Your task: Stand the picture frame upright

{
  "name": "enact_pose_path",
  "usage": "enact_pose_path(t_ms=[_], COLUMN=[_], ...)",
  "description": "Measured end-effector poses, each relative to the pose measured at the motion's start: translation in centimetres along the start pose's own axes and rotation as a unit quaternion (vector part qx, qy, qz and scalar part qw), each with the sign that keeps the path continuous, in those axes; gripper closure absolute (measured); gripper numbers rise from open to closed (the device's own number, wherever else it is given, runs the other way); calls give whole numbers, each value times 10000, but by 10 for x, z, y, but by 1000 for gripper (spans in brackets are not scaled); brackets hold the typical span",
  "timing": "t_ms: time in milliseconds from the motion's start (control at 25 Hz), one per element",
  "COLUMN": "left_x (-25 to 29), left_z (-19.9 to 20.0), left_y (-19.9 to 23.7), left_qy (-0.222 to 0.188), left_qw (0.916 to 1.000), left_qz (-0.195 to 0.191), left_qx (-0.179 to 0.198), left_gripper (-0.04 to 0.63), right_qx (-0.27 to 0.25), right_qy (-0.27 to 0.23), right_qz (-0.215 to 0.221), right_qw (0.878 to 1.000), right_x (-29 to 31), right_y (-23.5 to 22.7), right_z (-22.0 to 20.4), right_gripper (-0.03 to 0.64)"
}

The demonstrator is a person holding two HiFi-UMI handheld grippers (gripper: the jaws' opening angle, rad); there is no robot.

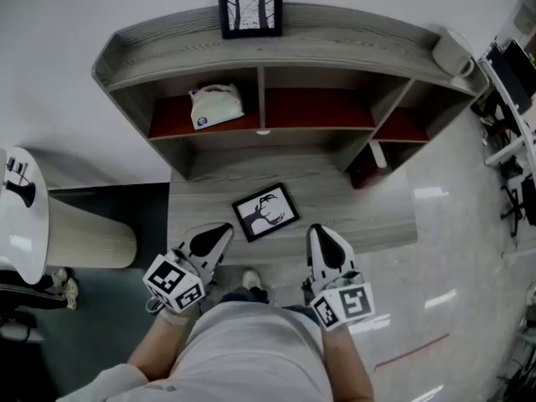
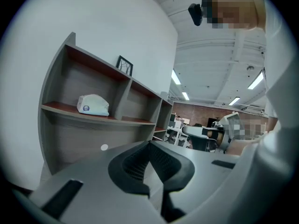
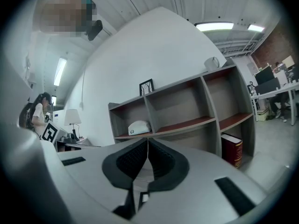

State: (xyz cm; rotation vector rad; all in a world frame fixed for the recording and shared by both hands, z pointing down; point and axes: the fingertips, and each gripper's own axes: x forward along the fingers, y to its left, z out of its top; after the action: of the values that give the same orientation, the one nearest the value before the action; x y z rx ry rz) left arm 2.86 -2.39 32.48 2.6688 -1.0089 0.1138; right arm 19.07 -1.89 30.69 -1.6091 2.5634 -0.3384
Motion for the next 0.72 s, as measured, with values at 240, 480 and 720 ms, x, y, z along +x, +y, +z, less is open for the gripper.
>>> enact_pose_path(t_ms=[240,480,720], left_x=[-9,-18,-23], left_z=[2,-1,-6], left_y=[42,64,68], left_qy=[17,23,67], left_qw=[10000,9997,9993], left_qz=[6,97,244], left_qx=[-83,-203,-274], left_gripper=[580,580,578], right_qx=[-144,-216,-127], right_qy=[136,416,729], right_qz=[-91,1,15], right_qw=[9998,9989,9973], right_x=[37,59,69], right_y=[11,25,12], right_z=[-7,-23,-42], right_gripper=[598,597,597])
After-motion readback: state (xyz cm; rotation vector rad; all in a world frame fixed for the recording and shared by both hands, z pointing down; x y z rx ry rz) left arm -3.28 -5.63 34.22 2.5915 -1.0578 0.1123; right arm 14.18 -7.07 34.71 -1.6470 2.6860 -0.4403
